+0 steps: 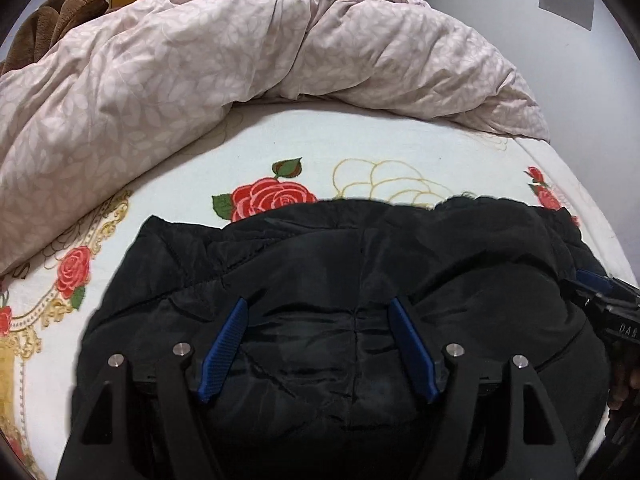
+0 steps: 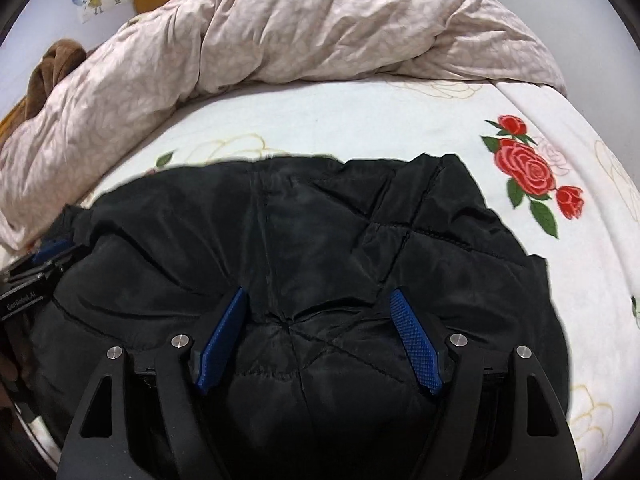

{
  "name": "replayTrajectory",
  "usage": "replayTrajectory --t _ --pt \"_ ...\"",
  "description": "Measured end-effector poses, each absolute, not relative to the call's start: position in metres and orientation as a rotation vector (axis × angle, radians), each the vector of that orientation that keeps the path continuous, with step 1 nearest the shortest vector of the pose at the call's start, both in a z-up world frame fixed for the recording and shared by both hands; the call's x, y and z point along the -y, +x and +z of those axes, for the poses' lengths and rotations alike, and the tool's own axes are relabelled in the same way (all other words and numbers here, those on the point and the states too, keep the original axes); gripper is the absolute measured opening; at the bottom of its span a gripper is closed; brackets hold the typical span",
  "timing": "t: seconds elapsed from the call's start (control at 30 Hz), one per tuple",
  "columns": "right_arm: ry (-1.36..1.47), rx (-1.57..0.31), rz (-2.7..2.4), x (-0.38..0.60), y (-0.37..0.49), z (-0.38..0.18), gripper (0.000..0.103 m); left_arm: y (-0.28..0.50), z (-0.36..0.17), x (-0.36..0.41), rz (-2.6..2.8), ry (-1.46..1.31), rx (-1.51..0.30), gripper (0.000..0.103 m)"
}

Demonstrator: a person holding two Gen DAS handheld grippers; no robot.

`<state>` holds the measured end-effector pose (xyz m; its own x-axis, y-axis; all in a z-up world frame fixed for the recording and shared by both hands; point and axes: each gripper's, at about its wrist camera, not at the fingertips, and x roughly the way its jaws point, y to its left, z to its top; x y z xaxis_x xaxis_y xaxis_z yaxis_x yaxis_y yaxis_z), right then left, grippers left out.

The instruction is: Fold large clothes

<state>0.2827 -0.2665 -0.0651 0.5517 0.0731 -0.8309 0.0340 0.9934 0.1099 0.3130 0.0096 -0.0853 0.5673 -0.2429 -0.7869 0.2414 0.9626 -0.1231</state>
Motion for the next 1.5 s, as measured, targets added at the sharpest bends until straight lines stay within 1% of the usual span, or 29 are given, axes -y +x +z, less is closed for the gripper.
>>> replayTrajectory --t 0.1,0.17,0.27,0.37,0.5,0.57,0.7,0.87,1.03,1.13,1.27,1.33,1.5 --pt "0.126 -0.887 0.008 0.278 0.262 -0.036 0.073 0.298 -0.062 -0.031 -0.292 -0.027 -0.858 0.072" --pt "0.116 -0.867 -0.027 0.292 0.253 -0.032 0.073 0.293 -0.058 -0.048 -0.261 -0.021 -0.837 0.073" --pt "0.119 -0.928 -0.106 0.32 0.254 -0.061 0.073 0.3 -0.078 -0.074 -0.172 -0.036 -0.89 0.073" --pt "0.177 -0.939 -0.118 0.34 0.251 -0.086 0.073 0.302 -0.092 -0.087 -0.154 -0.093 -0.895 0.074" --pt "0.137 -0.946 -0.133 0.334 0.257 -0.087 0.073 0.306 -0.101 -0.081 -0.127 -0.075 -0.892 0.075" --pt "0.144 -0.95 -0.127 0.337 0.256 -0.084 0.073 0.307 -0.096 -0.08 -0.12 -0.073 -0.903 0.075" --pt "0.144 -0.942 -0.134 0.337 0.247 -0.064 0.073 0.294 -0.074 -0.082 -0.116 -0.051 -0.896 0.073" --pt "0.095 -0.854 -0.095 0.323 0.223 -0.023 0.073 0.269 -0.048 -0.082 -0.103 -0.028 -0.855 0.073" --pt "0.072 -0.839 -0.037 0.302 0.21 -0.008 0.073 0.247 -0.034 -0.077 -0.104 -0.045 -0.835 0.073" --pt "0.054 -0.869 -0.014 0.29 0.208 -0.016 0.073 0.24 -0.04 -0.067 -0.109 -0.024 -0.849 0.073" --pt "0.084 -0.977 -0.011 0.287 0.213 -0.049 0.073 0.238 -0.067 -0.058 -0.108 -0.013 -0.931 0.074" --pt "0.099 -0.989 -0.01 0.289 0.214 -0.056 0.073 0.237 -0.077 -0.058 -0.109 -0.022 -0.948 0.074" --pt "0.085 -1.001 -0.008 0.292 0.214 -0.058 0.073 0.235 -0.075 -0.056 -0.108 -0.021 -0.95 0.074"
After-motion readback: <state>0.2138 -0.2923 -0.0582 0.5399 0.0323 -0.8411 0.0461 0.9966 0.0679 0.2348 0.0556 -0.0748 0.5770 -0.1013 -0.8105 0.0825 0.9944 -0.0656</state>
